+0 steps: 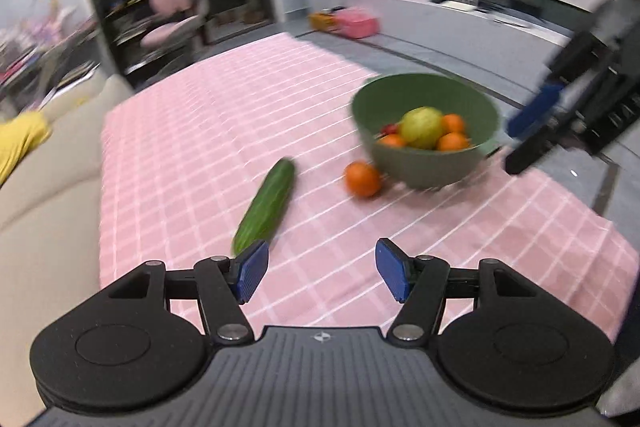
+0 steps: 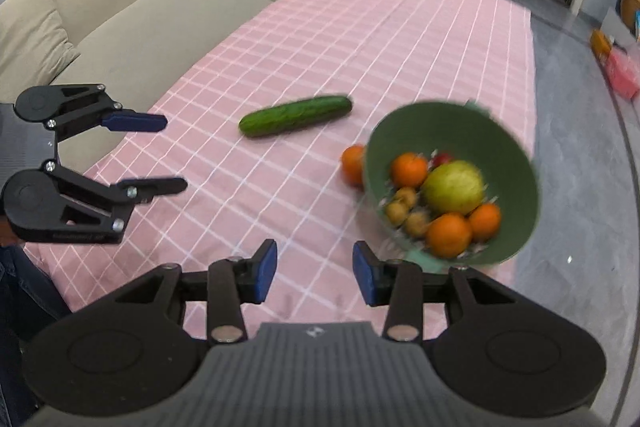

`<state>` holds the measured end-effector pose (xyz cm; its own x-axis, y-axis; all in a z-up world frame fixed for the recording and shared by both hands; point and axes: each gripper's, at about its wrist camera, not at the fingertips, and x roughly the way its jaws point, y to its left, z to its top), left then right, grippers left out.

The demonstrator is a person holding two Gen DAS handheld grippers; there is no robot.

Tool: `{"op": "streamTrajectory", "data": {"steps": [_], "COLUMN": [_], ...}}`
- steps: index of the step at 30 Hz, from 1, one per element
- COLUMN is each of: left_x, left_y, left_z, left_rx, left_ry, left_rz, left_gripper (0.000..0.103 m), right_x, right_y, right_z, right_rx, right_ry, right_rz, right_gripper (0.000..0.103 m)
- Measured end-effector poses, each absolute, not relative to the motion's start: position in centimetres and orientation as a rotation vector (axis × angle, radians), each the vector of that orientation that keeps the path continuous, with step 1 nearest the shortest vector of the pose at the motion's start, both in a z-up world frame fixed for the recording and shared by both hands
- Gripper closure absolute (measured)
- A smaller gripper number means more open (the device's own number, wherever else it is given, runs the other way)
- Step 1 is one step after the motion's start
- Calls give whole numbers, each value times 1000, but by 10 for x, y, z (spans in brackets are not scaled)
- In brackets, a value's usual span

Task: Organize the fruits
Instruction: 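Withdraw both open tools from the colander, then grasp the last orange with the left tool while the right tool moves to the cucumber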

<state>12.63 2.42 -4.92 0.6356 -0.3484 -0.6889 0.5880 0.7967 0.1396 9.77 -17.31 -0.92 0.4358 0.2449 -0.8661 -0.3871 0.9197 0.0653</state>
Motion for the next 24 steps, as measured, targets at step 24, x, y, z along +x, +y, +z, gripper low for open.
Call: {"op": "streamTrajectory", "data": {"steps": [24], "left_x": [159], "left_y": [-17], "left_z": [-113], "left_rx": [547], "left_ry": [546], "left_rz": [-775], "left_gripper": [26], "right_x": [154], "right_y": [-131], "right_z": [-36], "right_rx": [-18], "right_ry": [991], "right_rz": [243], "right_gripper": [63]}}
